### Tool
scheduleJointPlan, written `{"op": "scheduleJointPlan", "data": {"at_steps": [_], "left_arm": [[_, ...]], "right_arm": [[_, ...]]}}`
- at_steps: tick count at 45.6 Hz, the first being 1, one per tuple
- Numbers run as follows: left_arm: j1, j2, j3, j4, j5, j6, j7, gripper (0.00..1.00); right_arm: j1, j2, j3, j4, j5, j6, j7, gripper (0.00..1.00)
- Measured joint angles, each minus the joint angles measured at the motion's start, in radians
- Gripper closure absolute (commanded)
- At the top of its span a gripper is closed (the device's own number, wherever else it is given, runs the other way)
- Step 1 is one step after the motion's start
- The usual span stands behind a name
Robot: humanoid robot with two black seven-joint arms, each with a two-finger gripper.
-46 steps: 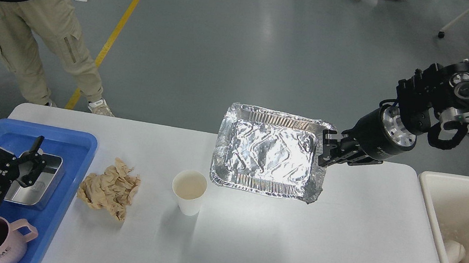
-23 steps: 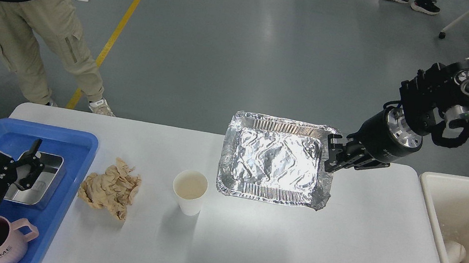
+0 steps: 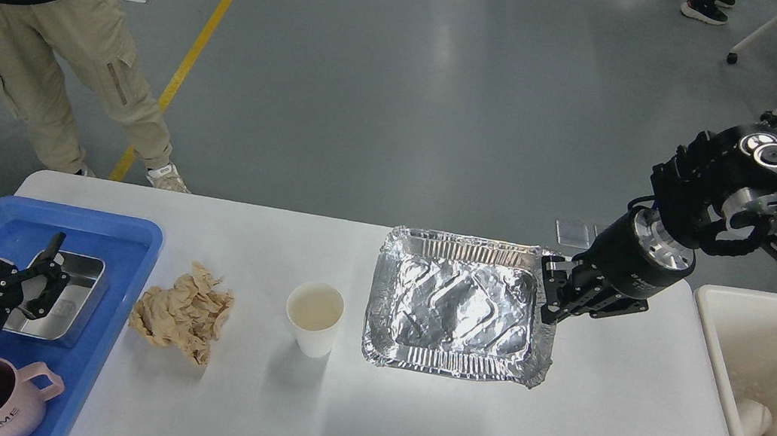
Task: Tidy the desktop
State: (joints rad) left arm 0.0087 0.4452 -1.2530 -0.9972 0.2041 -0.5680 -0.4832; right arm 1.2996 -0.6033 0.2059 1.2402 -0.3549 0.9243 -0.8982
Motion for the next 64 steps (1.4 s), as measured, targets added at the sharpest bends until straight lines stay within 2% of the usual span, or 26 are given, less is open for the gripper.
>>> {"op": "scheduleJointPlan", "data": {"at_steps": [2,6,12,16,32,51,64], "left_arm": [[0.000,-0.002,0.000,0.000,0.000,-0.005,-0.005,0.03],[0.000,-0.003,-0.002,0.000,0.000,-0.009,-0.012,0.03],[0.004,0.002,-0.002,0.002,0.000,-0.001,-0.066,0.03],[0.009,0.004,0.000,0.002,0.001,0.002,-0.082,0.03],[0.022,0.004,0.003,0.001,0.006,-0.033,-0.083,0.03],[0.046,0.025,0.001,-0.001,0.006,-0.035,-0.088,0.03],[0.055,0.026,-0.002,0.000,0.006,-0.036,-0.093,0.03]], "right_arm": [[-0.002,0.005,-0.003,-0.002,0.017,0.009,-0.020,1.00],[-0.003,0.008,-0.006,-0.003,0.031,0.021,-0.031,1.00],[-0.004,0.014,-0.012,-0.019,0.039,0.034,-0.036,1.00],[-0.003,0.017,-0.012,-0.034,0.040,0.035,-0.037,1.00],[-0.005,-0.003,-0.004,-0.042,0.001,0.035,-0.030,1.00],[-0.017,-0.104,0.044,-0.042,-0.101,0.035,-0.008,1.00],[-0.067,-0.113,0.137,-0.048,-0.087,0.036,-0.005,1.00]]}}
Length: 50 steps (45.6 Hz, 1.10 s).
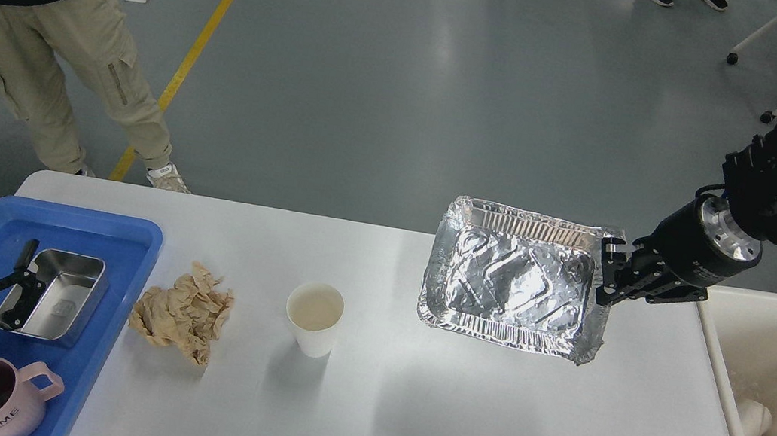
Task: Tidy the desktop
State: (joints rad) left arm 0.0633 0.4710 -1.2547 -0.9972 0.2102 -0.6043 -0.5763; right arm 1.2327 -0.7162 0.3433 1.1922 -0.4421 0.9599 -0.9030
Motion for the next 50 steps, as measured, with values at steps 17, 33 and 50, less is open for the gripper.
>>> {"op": "scheduleJointPlan", "data": {"at_steps": [17,33,50], "left_arm": [[-0.020,-0.001,-0.001,0.000,0.012,0.000,0.001,0.03],[-0.014,0.010,0.000,-0.001,0.012,0.000,0.001,0.03],[-0.011,0.013,0.000,-0.001,0.012,-0.005,-0.001,0.03]], "right_arm": [[-0.047,-0.038,0.016,-0.039,-0.148,0.000,0.018,1.00],[-0.074,-0.099,0.019,-0.036,-0.295,0.000,0.205,1.00],[-0.080,-0.209,0.028,-0.043,-0.309,0.000,0.545,1.00]]}}
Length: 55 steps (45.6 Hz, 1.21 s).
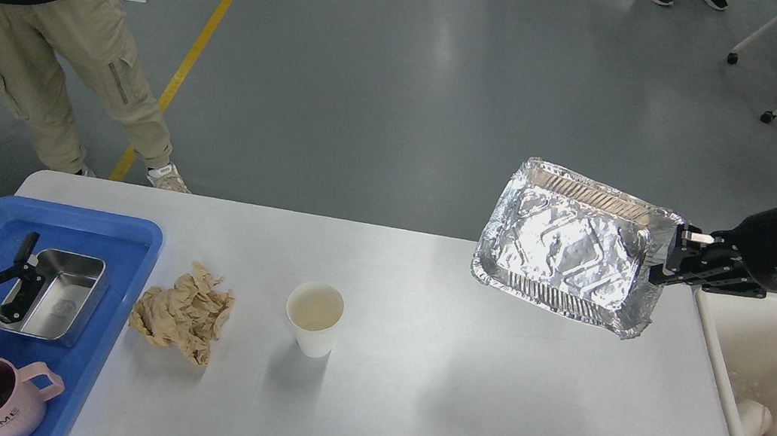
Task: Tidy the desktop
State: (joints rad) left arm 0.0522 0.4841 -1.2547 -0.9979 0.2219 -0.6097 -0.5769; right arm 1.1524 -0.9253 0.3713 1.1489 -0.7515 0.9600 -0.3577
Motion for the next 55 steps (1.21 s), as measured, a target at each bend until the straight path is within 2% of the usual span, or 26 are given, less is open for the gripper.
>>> {"op": "scheduleJointPlan", "data": {"at_steps": [6,23,31,38,41,55], "left_arm": [[0.002,0.001,0.000,0.000,0.000,-0.001,0.000,0.03],[0.002,-0.001,0.000,0.001,0.000,0.000,0.000,0.03],[0.004,-0.002,0.000,0.001,-0.001,0.002,0.000,0.03],[0.013,-0.001,0.000,0.001,-0.001,0.002,-0.001,0.03],[0.017,0.000,0.000,0.001,-0.001,0.002,-0.001,0.03],[0.021,-0.002,-0.006,0.000,-0.001,0.002,-0.002,0.03]], "right_arm": [[-0.010,-0.031,0.013,-0.014,0.051,0.000,0.050,1.00],[-0.089,-0.137,0.018,-0.013,0.378,0.000,0.060,1.00],[-0.109,-0.147,0.016,-0.006,0.401,0.000,0.068,1.00],[-0.167,-0.146,0.016,-0.004,0.402,0.000,0.153,1.00],[-0.176,-0.143,0.016,-0.010,0.400,0.000,0.171,1.00],[-0.192,-0.147,0.018,-0.027,0.400,0.000,0.184,1.00]]}}
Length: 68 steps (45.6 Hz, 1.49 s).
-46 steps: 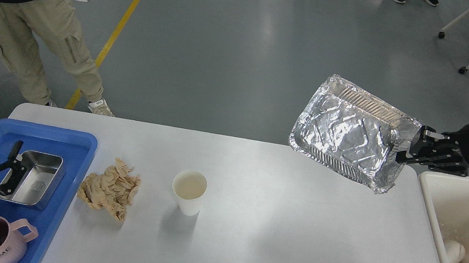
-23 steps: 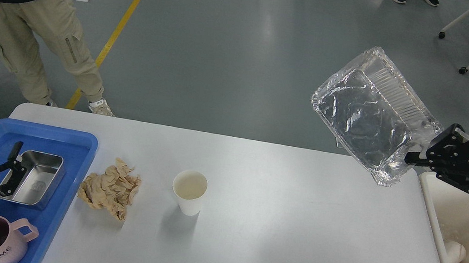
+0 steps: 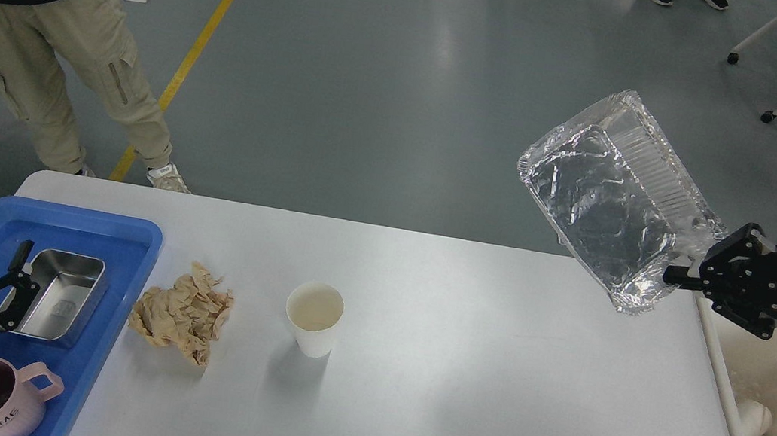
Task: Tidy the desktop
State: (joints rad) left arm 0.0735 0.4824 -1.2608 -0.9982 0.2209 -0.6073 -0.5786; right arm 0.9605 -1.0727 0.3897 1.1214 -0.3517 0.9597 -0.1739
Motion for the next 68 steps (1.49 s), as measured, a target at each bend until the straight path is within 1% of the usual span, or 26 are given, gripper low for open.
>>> {"op": "scheduleJointPlan", "data": {"at_steps": [14,20,23,28,36,44,46,54,68], "left_arm": [[0.008,0.001,-0.002,0.000,0.000,0.000,-0.001,0.03],[0.007,0.001,-0.002,0.000,0.000,0.000,-0.001,0.03],[0.005,0.001,-0.002,0.000,0.000,0.000,-0.001,0.03],[0.004,-0.001,-0.003,0.000,0.000,-0.001,-0.001,0.03],[0.004,-0.002,-0.003,0.000,0.000,-0.002,0.000,0.03],[0.007,-0.001,-0.003,0.000,0.000,-0.002,0.000,0.03],[0.009,-0.001,-0.002,0.000,0.000,-0.002,0.000,0.03],[0.012,-0.002,-0.002,0.000,0.000,-0.002,0.000,0.03],[0.016,0.000,-0.002,-0.003,0.000,0.000,0.000,0.03]], "right_arm": [[0.000,-0.001,0.003,-0.050,0.002,-0.015,0.002,1.00],[0.000,0.008,0.006,-0.047,0.002,-0.017,0.013,1.00],[0.000,0.009,0.006,-0.043,0.002,-0.017,0.032,1.00],[-0.001,0.005,0.001,-0.040,-0.012,-0.015,0.078,1.00],[-0.029,-0.006,-0.004,-0.028,-0.017,-0.007,0.102,1.00],[-0.045,-0.039,-0.003,-0.014,-0.017,-0.001,0.167,1.00],[-0.047,-0.039,-0.005,-0.016,-0.017,0.000,0.176,1.00],[-0.090,-0.023,-0.031,-0.016,-0.038,0.000,0.181,1.00],[-0.209,0.088,-0.046,-0.023,-0.203,-0.013,0.176,1.00]]}}
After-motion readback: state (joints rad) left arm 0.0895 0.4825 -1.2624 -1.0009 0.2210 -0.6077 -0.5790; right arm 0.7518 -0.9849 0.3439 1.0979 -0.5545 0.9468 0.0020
